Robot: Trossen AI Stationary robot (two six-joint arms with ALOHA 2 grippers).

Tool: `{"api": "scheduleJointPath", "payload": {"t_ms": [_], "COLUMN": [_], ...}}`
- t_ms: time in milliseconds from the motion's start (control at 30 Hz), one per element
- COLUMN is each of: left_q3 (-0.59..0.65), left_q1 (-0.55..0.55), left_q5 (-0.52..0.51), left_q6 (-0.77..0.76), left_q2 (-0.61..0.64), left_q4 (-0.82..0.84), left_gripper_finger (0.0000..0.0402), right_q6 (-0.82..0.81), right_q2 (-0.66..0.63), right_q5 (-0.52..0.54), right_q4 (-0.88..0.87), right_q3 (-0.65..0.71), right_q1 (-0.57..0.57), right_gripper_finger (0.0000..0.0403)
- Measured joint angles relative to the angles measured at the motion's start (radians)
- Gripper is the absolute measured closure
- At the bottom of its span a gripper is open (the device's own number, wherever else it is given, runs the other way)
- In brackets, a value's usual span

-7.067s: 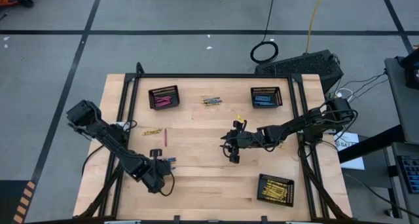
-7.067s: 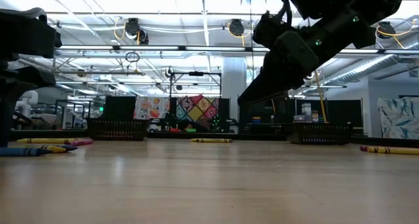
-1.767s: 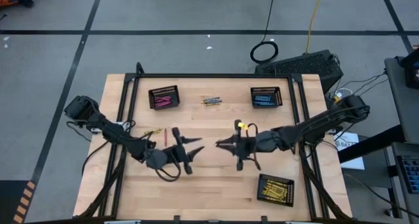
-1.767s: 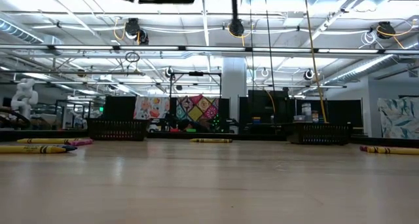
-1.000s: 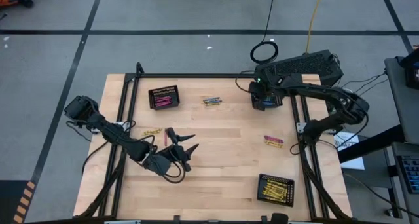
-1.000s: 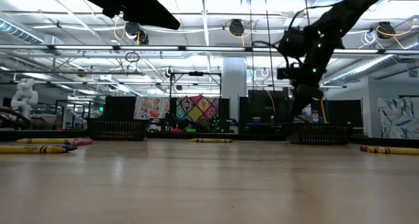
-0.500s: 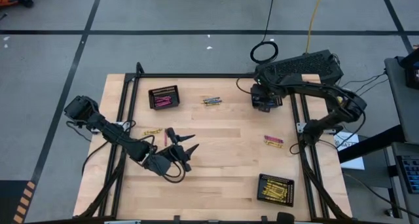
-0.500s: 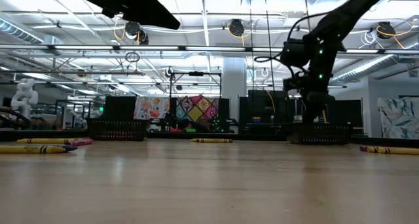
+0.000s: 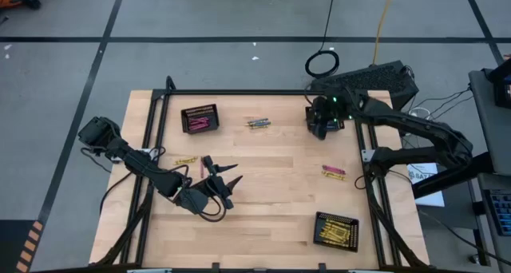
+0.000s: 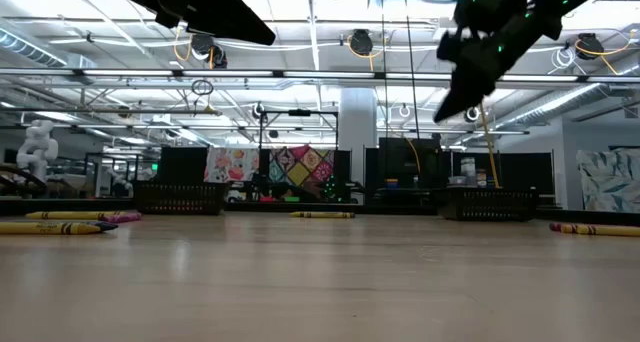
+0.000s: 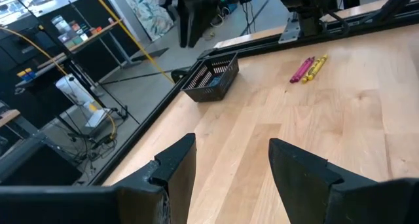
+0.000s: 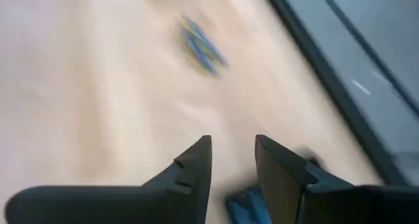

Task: Sort crayons
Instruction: Put the red crayon into the top left black bin

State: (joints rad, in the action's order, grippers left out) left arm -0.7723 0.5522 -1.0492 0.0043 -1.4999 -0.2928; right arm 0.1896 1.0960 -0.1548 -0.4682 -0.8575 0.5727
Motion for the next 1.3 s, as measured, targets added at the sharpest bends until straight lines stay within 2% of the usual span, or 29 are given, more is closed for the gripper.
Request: {"api": "scheduleJointPath", "payload": {"t_ms": [133, 400, 533, 700, 800, 967, 1033, 1100, 1300], "left_q3": [0.0, 0.0, 0.0, 0.0, 0.0, 0.0, 0.0, 0.0, 0.0], "left_q1": [0.0, 0.0, 0.013, 0.071, 0.115, 0.154, 0.158, 0.143, 0.014], "left_q5": [0.0, 0.0, -0.029, -0.22, -0.291, -0.289, -0.262, -0.19, 0.148], "left_q6": [0.0, 0.001, 0.002, 0.016, 0.039, 0.053, 0.037, -0.025, -0.352], "left_q2": [0.0, 0.0, 0.003, 0.034, 0.058, 0.104, 0.117, 0.139, 0.161], "left_q4": [0.0, 0.0, -0.001, -0.006, -0.003, 0.025, 0.053, 0.104, 0.321], "left_gripper_finger": [0.0206, 0.0206, 0.0206, 0.0206, 0.0206, 0.0206, 0.0206, 0.0206, 0.0206], "right_q6": [-0.086, -0.236, -0.257, -0.256, -0.255, -0.25, -0.255, -0.266, -0.278], "right_q2": [-0.048, -0.006, 0.057, 0.156, 0.222, 0.303, 0.321, 0.328, 0.33], "right_q5": [-0.08, -0.071, 0.062, 0.226, 0.26, 0.259, 0.259, 0.259, 0.259], "right_q4": [0.195, 0.73, 0.871, 0.979, 1.069, 1.148, 1.159, 1.159, 1.171], "right_q3": [0.081, 0.288, 0.327, 0.327, 0.327, 0.327, 0.327, 0.327, 0.327], "right_q1": [-0.138, -0.419, -0.547, -0.677, -0.722, -0.745, -0.745, -0.745, -0.745], "right_gripper_finger": [0.0318, 0.0341, 0.0351, 0.0359, 0.036, 0.036, 0.036, 0.036, 0.036]}}
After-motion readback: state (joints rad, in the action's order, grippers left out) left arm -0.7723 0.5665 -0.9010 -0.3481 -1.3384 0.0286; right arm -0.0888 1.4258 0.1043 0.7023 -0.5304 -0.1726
